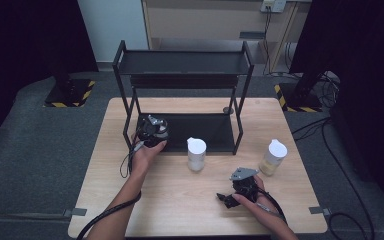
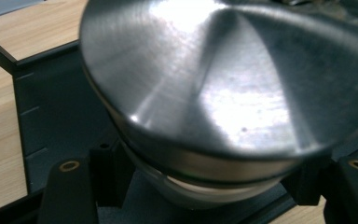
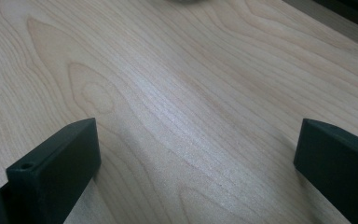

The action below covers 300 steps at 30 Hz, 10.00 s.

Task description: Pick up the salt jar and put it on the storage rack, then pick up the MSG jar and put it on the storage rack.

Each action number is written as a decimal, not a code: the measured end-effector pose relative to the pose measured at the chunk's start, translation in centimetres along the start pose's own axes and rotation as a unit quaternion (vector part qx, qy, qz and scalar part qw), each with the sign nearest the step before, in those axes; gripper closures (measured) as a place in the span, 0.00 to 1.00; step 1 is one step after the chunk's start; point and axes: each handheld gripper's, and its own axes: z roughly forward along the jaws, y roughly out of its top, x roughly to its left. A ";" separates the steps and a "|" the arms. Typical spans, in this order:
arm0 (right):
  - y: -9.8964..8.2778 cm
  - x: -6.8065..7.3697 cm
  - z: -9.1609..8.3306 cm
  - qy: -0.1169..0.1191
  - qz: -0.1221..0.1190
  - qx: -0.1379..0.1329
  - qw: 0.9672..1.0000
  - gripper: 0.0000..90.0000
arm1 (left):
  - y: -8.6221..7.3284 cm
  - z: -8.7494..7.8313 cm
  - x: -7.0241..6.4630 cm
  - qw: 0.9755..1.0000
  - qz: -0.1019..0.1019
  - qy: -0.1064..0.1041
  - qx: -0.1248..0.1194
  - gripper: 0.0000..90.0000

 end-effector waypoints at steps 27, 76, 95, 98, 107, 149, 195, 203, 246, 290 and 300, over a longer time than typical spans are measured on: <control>0.0 0.0 0.0 0.000 0.000 0.000 1.000 0.01 | -1.5 0.4 0.9 0.999 -0.023 -0.015 -0.026 0.25; 0.0 0.0 0.0 0.000 0.000 0.000 1.000 0.01 | 0.1 -8.6 -1.5 0.989 0.047 0.018 -0.136 0.04; 0.0 0.0 0.0 0.000 0.000 0.000 1.000 0.01 | -1.8 -16.2 -1.2 0.986 0.083 -0.033 -0.144 0.04; 0.0 0.0 0.0 0.000 0.000 0.000 1.000 0.01 | -2.1 -16.9 -1.1 0.985 0.085 -0.035 -0.145 0.04; 0.0 0.0 0.0 0.000 0.000 0.000 1.000 0.01 | -2.7 -18.7 -1.6 0.982 0.102 -0.042 -0.151 0.04; 0.0 0.1 0.0 -0.002 0.001 0.000 1.000 0.01 | -13.3 -10.4 0.8 0.992 0.079 -0.077 -0.057 0.04; 0.0 0.1 0.0 -0.002 0.001 0.000 1.000 0.01 | -14.1 -7.7 2.6 0.996 0.040 -0.075 0.004 0.00; 0.0 0.1 0.0 -0.002 0.001 0.000 1.000 0.01 | -14.1 -7.7 2.7 0.996 0.043 -0.078 0.004 0.00; 1.6 0.8 -3.3 -0.003 0.021 -0.054 0.998 0.06 | -14.3 -7.9 2.7 0.996 0.044 -0.080 0.004 0.00; 9.4 1.0 3.5 0.003 0.030 -0.093 0.995 0.15 | -14.3 -7.9 2.7 0.996 0.045 -0.080 0.004 0.00; 9.9 1.1 4.4 -0.005 0.032 -0.084 0.996 0.24 | -14.3 -7.9 2.8 0.996 0.046 -0.081 0.004 0.00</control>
